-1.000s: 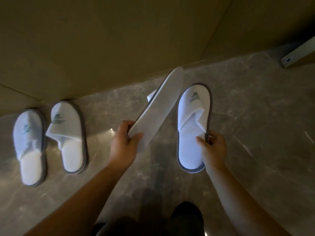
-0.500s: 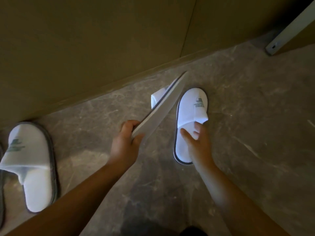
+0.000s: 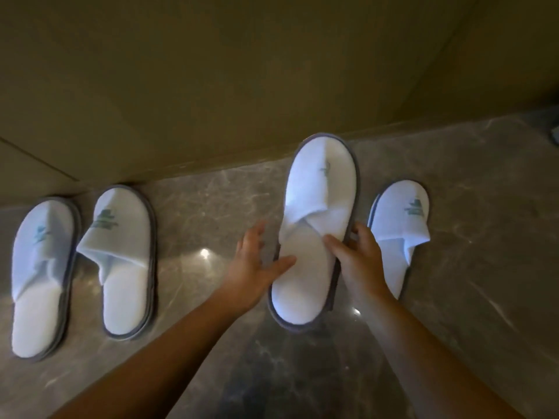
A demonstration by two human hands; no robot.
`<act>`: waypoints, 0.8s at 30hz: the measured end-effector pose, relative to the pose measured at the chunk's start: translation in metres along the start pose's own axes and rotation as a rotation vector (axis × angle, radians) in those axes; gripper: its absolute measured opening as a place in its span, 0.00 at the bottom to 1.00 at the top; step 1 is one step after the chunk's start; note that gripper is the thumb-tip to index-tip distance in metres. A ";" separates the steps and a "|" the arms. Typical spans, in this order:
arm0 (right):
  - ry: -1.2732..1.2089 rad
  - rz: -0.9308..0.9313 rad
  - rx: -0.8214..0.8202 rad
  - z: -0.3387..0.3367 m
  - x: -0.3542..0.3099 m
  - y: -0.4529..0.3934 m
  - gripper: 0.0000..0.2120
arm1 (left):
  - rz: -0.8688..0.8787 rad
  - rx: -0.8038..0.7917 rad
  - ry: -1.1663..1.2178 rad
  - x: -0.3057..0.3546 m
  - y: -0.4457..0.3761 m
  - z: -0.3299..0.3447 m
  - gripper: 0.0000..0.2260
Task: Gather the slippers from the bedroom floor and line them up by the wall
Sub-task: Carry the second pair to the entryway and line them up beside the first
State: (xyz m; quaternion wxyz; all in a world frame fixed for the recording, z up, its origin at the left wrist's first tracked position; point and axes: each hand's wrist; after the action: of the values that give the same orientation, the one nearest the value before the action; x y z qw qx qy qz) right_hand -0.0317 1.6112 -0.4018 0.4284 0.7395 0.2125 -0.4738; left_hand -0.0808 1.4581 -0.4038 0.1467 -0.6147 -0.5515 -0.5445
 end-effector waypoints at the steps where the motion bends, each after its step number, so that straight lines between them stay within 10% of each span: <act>1: 0.030 -0.006 -0.063 0.004 0.001 0.004 0.16 | -0.097 -0.029 0.116 -0.003 -0.001 -0.003 0.32; 7: 0.140 0.039 -0.227 0.031 0.000 0.016 0.13 | -0.250 -0.030 0.425 -0.016 0.008 -0.015 0.23; 24: 0.605 -0.042 0.039 0.068 0.064 -0.037 0.31 | -0.084 -0.021 -0.613 -0.127 -0.015 -0.062 0.36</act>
State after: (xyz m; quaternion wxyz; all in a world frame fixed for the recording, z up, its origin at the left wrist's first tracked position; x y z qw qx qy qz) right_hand -0.0637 1.5689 -0.4866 0.3218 0.8505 0.3364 -0.2448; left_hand -0.0991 1.3489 -0.4934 -0.0554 -0.7283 -0.5895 -0.3449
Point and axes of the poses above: each hand's wrist, its own y-axis away from the middle knuckle, its own z-axis out of the palm, x = y × z, and after that the axes turned 1 degree about y, right-handed
